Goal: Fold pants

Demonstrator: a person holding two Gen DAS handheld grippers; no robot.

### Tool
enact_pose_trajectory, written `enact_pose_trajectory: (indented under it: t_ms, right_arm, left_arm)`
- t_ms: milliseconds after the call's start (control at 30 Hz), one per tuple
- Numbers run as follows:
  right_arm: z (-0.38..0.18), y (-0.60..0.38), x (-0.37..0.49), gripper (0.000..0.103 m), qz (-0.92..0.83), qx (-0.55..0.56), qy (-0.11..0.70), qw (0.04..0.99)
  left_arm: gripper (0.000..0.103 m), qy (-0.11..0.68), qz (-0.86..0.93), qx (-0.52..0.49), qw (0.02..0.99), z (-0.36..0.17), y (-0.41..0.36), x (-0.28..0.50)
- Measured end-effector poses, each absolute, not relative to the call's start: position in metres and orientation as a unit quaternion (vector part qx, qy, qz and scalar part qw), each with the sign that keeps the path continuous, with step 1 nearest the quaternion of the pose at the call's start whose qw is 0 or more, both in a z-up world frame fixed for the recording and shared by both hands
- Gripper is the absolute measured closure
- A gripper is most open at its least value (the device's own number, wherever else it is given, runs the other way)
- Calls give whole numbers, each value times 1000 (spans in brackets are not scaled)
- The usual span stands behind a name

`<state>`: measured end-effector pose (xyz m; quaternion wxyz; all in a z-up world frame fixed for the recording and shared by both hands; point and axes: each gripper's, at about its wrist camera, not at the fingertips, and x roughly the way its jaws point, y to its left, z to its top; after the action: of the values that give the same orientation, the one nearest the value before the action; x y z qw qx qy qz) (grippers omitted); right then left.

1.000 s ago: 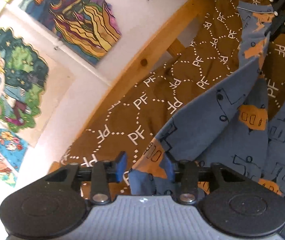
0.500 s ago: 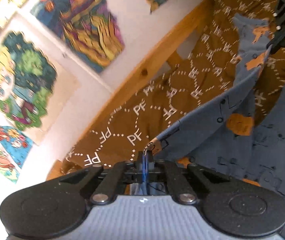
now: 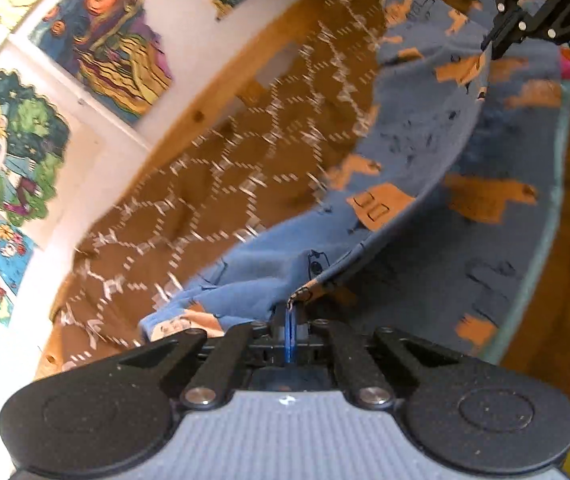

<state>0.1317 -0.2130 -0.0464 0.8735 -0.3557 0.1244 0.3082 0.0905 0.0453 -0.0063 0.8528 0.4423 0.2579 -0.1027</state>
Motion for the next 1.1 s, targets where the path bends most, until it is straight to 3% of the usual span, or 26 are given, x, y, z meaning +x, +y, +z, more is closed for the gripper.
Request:
enact_pose_trajectory:
  t_ms: [233, 800, 933, 1100]
  right_arm:
    - [-63, -218, 129, 103, 280, -283, 152, 905]
    - [-74, -207, 108, 103, 299, -325, 169, 881]
    - [-75, -207, 107, 90, 298, -324, 168, 882]
    - [-76, -207, 107, 90, 300, -320, 169, 883]
  left_arm:
    - [103, 285, -104, 434, 848, -18, 48, 86]
    - [102, 316, -102, 435, 837, -31, 49, 71]
    - [96, 314, -96, 436, 838, -30, 49, 72]
    - [98, 311, -98, 446, 833, -31, 48, 71]
